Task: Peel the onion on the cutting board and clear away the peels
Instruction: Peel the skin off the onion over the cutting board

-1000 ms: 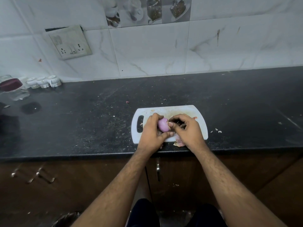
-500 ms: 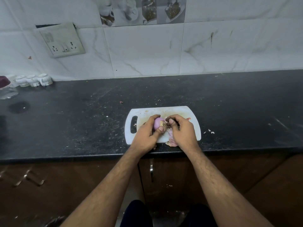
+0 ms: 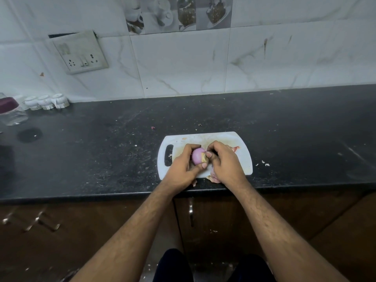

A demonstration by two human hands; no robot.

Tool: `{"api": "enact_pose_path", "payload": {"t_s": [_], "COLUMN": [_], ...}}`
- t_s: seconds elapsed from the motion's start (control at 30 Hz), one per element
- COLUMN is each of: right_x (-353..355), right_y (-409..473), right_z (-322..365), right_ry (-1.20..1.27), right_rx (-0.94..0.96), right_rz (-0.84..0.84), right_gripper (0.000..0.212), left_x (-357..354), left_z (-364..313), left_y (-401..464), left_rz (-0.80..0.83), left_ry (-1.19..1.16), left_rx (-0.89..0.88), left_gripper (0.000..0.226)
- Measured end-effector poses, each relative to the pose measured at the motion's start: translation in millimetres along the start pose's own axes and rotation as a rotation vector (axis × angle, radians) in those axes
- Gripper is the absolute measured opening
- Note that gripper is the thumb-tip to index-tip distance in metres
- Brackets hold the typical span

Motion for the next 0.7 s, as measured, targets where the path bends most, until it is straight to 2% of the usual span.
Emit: {"api": "enact_pose_path", "payload": {"t_s": [0.2,0.37,0.57,0.7], "right_x": [-5,-7,-8,-11], "right_y": [1,2,4,7], "right_z": [3,0,-4,-10], "right_ry": [-0.141,-0.151,-0.048,0.038], "right_rx": [0.046,0.079,0.054,-0.008], "right_rz": [0.065,0.096,0.122,0.158], "right_gripper": [0.015,0.014,0.018,0.014], "left_x": [-3,-7,-12,-9], "left_z": [-1,-3,-4,-5], "left_y": [-2,-2,-1,1], "left_rz": [0.005,-0.001,0.003,0.028], "left_ry": [0.060,0.171,0.222,0.207], "left_rx": [-0.044,-0.116,-0.120,-0.100], "left_gripper": [0.049,0.048,0.052,0.045]}}
Point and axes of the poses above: each hand's wrist, its own y-axis towards the middle knuckle, its own x-axis out of the back of the hand, z = x × y, the point moved 5 cm from there along y, towards the middle knuckle, and after that the axes turned 14 degrees about -y, right-handed, at the moved point
